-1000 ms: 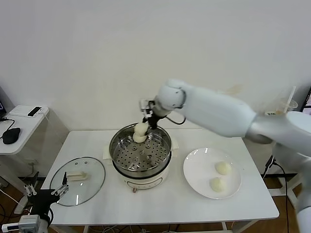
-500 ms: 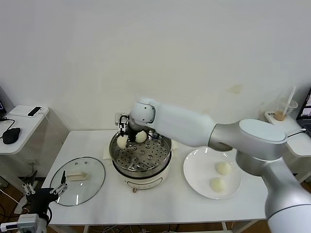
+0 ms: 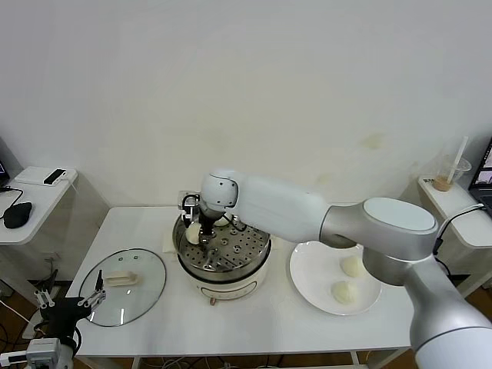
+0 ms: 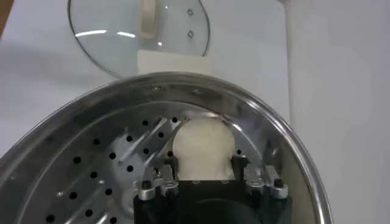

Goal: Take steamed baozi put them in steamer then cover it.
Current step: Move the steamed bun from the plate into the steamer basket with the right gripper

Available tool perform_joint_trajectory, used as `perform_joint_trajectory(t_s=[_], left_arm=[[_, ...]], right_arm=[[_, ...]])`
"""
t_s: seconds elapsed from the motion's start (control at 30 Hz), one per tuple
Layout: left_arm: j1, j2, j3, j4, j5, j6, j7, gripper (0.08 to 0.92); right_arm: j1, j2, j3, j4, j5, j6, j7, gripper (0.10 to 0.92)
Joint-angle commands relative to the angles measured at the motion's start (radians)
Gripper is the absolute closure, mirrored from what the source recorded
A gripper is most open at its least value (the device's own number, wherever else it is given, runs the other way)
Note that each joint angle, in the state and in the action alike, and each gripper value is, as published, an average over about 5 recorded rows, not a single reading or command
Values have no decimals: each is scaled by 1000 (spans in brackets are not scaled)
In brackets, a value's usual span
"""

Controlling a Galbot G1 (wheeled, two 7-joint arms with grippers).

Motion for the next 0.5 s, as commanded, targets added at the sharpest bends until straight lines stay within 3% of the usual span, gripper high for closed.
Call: perform_joint_trajectory(t_s=[0.03, 0.3, 0.5], left_arm=[[1, 0, 0, -1, 0, 0, 0, 177], [4, 0, -3, -6, 0, 0, -1, 177], [1, 1, -4, -8, 0, 1, 0, 177]], right_arm=[[-5, 12, 1, -2, 7, -13, 5, 445], [26, -36, -2, 53, -9, -10, -44, 241], [107, -156, 7, 138, -116, 59, -191, 203]])
